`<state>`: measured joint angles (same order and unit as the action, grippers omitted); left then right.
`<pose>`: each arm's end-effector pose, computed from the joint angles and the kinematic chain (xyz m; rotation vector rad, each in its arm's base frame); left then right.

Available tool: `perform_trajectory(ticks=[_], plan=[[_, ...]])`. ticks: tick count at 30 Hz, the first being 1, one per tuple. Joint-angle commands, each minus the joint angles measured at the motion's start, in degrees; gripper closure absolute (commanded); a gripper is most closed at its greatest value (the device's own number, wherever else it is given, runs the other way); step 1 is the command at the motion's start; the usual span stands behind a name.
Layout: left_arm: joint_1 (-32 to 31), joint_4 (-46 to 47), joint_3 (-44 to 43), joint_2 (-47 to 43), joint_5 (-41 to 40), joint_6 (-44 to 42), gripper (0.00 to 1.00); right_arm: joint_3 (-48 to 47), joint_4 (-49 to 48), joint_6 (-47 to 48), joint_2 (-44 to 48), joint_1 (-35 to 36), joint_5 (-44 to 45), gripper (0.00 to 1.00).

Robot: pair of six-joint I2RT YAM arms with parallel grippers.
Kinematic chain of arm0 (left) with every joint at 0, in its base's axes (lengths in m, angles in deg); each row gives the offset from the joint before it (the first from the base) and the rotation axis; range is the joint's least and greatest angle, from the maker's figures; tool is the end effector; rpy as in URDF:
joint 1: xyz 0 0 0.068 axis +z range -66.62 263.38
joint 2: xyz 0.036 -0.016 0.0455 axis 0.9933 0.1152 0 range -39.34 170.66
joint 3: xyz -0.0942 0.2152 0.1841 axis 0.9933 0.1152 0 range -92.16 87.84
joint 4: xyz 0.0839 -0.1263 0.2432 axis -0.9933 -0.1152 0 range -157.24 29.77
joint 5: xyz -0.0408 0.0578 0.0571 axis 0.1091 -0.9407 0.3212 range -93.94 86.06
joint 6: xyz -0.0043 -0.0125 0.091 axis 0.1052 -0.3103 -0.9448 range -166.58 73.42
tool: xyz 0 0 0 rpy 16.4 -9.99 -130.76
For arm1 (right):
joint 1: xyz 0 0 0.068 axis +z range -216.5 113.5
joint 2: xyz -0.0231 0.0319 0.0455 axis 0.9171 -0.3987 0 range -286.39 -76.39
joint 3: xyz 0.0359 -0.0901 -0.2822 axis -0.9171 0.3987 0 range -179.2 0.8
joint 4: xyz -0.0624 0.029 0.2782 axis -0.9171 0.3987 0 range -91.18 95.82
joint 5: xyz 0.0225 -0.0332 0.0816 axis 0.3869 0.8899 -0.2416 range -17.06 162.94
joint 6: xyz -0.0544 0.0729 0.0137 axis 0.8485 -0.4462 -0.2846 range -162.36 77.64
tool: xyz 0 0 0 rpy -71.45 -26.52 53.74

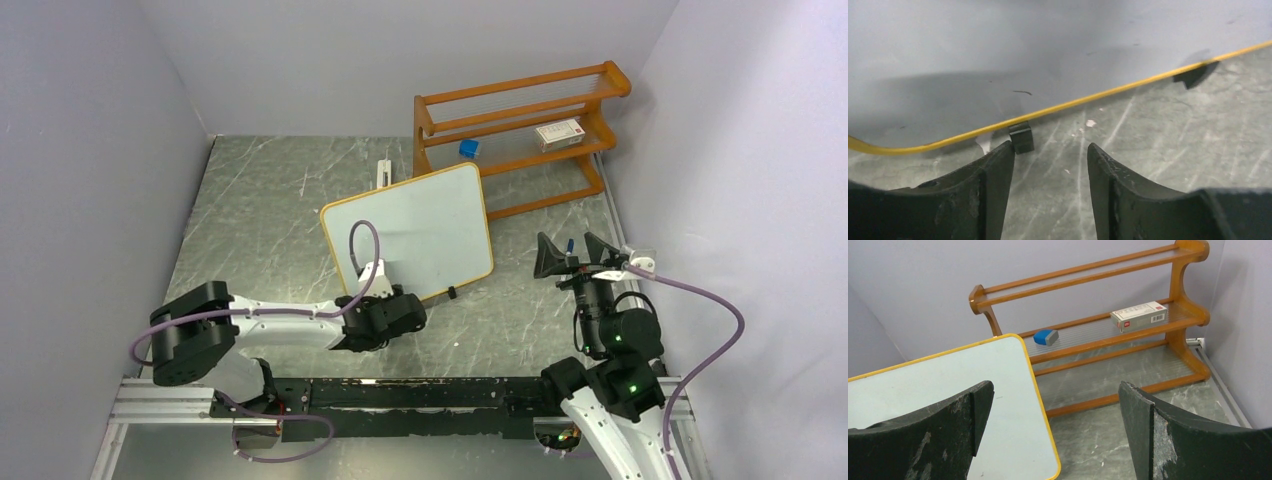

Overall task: Write a sentence on the whiteboard
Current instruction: Move the whiteboard to the center of the board.

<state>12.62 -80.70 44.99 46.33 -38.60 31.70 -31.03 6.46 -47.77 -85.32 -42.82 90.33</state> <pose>0.1438 -0.2696 0.1356 -0.3375 2.4026 -0.3522 0.1084 0.0206 0.3598 0.0504 1.3195 0.2342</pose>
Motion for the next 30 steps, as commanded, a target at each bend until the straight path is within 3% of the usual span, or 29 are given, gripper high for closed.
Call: perform_trajectory(ticks=[1,8,11,21,26,30], plan=[[-0.86,-1.06,-3.36,-4.40,-0.65,-2.30,0.37,-2.69,1.56,-2.14,-2.24,0.13,1.59,0.00],[-0.96,-5.91,-5.63,-14.15,-0.06,-10.82,0.22,-8.02,6.85,-4.96,-10.98,0.14,2.04,0.00],[-0.87,-7.77,-7.78,-17.43,0.00,-18.29,0.19,-11.28,10.66,-6.46,-15.90,0.20,1.55,0.00],[1.21,-13.69,-19.54,-27.59,-7.37,-48.21,0.05,-25.46,30.72,-21.02,-36.59,0.17,14.61,0.00],[8.02,-11.02,-21.14,-33.34,-6.34,-58.24,0.04,-28.43,39.11,-26.18,-45.40,-0.34,15.80,0.00],[17.92,-9.81,-22.75,-33.22,2.28,-62.33,0.03,-27.31,41.31,-27.64,-50.19,-5.49,14.34,0.00]])
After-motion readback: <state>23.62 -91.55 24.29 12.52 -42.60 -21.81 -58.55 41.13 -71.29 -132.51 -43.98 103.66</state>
